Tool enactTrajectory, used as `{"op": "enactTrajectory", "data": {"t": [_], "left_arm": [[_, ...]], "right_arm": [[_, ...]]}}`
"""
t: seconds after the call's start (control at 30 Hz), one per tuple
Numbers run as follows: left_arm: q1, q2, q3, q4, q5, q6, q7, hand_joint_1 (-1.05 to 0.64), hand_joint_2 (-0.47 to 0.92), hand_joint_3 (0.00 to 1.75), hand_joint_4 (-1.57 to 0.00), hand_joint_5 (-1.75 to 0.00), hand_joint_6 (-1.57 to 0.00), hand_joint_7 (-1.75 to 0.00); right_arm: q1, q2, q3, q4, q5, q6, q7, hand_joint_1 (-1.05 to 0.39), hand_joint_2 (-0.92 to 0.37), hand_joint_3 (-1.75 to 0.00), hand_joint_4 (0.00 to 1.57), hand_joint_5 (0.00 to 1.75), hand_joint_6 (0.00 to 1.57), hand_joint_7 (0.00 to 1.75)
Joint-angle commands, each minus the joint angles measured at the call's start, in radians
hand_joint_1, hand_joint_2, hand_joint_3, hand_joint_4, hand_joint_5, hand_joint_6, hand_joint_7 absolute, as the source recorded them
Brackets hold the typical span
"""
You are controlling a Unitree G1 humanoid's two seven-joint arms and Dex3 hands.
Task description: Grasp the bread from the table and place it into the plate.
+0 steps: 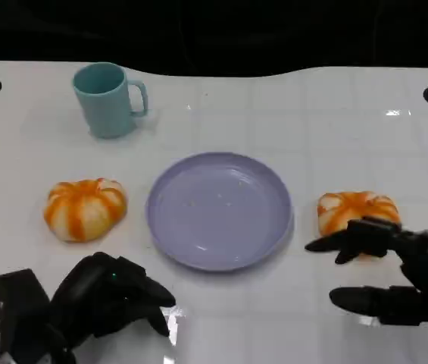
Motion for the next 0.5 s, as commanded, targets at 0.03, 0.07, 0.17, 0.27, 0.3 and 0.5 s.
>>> {"op": "enactTrajectory", "data": {"t": [0.03,0.07,0.17,0.27,0.3,0.5], "left_arm": [[0.012,0.01,0.002,-0.008,-0.002,-0.005,0.001,-1.05,0.85,0.0,-1.22,-0.93,-1.57,-0.04],[0.012,0.007,0.003,-0.009,-0.007,-0.002,-0.005,-1.05,0.85,0.0,-1.22,-0.93,-1.57,-0.04],[0.011,0.007,0.002,-0.008,-0.003,-0.006,0.001,-1.05,0.86,0.0,-1.23,-0.93,-1.57,-0.04],[0.01,0.007,0.0,-0.008,0.001,-0.003,0.005,-1.05,0.86,0.01,-1.23,-0.93,-1.57,-0.04],[0.01,0.007,-0.001,-0.009,0.0,0.003,0.003,-1.05,0.86,0.0,-1.23,-0.93,-1.57,-0.04],[0.02,0.006,-0.005,-0.029,-0.005,0.005,-0.003,-1.05,0.86,0.0,-1.23,-0.92,-1.56,-0.03]], "right_arm": [[0.018,-0.031,-0.032,-0.074,-0.077,0.076,-0.048,-0.52,-0.92,-0.12,0.32,0.75,0.49,0.14],[0.02,-0.034,-0.039,-0.097,-0.106,0.106,-0.061,-0.52,-0.92,-0.11,0.3,0.73,0.48,0.12],[0.027,-0.04,-0.049,-0.153,-0.178,0.182,-0.088,-0.54,-0.92,-0.09,0.29,0.61,0.46,0.06],[0.03,-0.051,-0.05,-0.21,-0.263,0.255,-0.114,-0.56,-0.92,-0.05,0.26,0.5,0.42,0.02],[0.029,-0.057,-0.049,-0.229,-0.294,0.279,-0.122,-0.56,-0.92,-0.05,0.26,0.47,0.41,0.01],[0.006,-0.097,-0.025,-0.267,-0.463,0.369,-0.186,-0.57,-0.91,0.0,0.21,0.35,0.34,0.0]]}}
